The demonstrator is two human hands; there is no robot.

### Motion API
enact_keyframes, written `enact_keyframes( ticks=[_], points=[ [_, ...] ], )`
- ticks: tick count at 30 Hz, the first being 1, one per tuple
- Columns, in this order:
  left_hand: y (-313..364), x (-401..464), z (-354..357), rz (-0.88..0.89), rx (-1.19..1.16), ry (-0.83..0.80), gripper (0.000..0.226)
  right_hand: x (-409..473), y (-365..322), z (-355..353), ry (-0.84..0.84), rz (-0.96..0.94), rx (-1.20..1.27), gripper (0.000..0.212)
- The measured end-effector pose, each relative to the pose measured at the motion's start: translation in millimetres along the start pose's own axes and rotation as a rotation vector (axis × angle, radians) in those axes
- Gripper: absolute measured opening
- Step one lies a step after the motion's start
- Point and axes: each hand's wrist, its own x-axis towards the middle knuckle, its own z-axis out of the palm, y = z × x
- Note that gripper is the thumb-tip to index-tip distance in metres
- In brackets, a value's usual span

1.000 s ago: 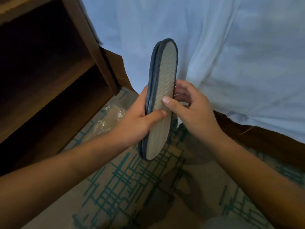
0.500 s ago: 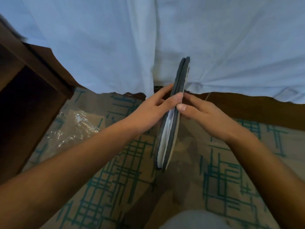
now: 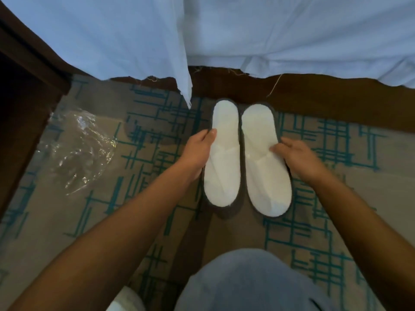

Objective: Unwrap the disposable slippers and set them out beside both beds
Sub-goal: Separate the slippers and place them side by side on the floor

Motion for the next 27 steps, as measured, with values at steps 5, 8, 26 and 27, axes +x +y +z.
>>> enact_keyframes(
  ticks=[5,8,26,27],
  points=[
    [-34,16,-7,-0.047,0.103,0.106,0.025,10,46,1,0.142,0.101,0.040,0.023],
    [-48,25,-11,-0.109,0.073,0.189,0.037,17,71,10,0.159,0.123,0.026,0.034],
    [-117,15,-24,0.452,1.304,0.001,0.077,19,101,44,0.240,-0.368,-0.722,0.072],
    [-123,14,-25,0.415,1.336,-0.019,0.079,17,106,50,0.192,-0.388,-0.782,0.074]
  ],
)
